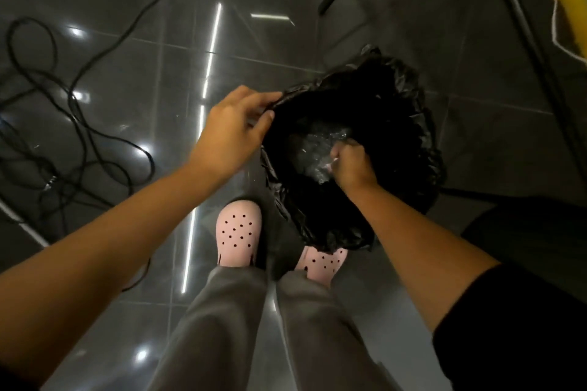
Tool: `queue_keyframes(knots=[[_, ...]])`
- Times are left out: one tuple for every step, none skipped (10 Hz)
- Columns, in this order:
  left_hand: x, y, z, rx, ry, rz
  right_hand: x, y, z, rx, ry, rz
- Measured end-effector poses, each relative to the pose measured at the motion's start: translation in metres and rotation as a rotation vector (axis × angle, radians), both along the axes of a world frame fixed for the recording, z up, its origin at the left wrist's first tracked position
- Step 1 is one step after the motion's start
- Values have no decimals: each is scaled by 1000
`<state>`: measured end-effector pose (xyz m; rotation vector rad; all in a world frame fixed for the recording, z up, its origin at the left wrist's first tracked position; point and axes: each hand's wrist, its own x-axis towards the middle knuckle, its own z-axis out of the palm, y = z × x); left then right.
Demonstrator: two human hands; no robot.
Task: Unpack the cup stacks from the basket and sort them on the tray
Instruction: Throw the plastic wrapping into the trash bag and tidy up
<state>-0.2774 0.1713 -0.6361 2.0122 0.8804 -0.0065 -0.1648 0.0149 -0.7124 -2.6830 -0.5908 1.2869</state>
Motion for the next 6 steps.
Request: queue_keyframes(knots=[[-1, 5, -4, -67, -29, -9, -5, 9, -23, -32, -28, -55], [-1, 10, -9, -130, -48, 0, -12, 15, -43, -54, 51, -173], [-1, 12, -12, -159, -47, 8, -20, 18, -47, -75, 160, -173], [1, 15, -8, -161, 8, -25, -21, 18, -29, -56, 212, -223], [1, 15, 1, -124, 98, -116, -15, 18, -8, -62, 189, -251], [-1, 14, 26, -28, 115, -209, -5, 25, 30, -32, 170, -288]])
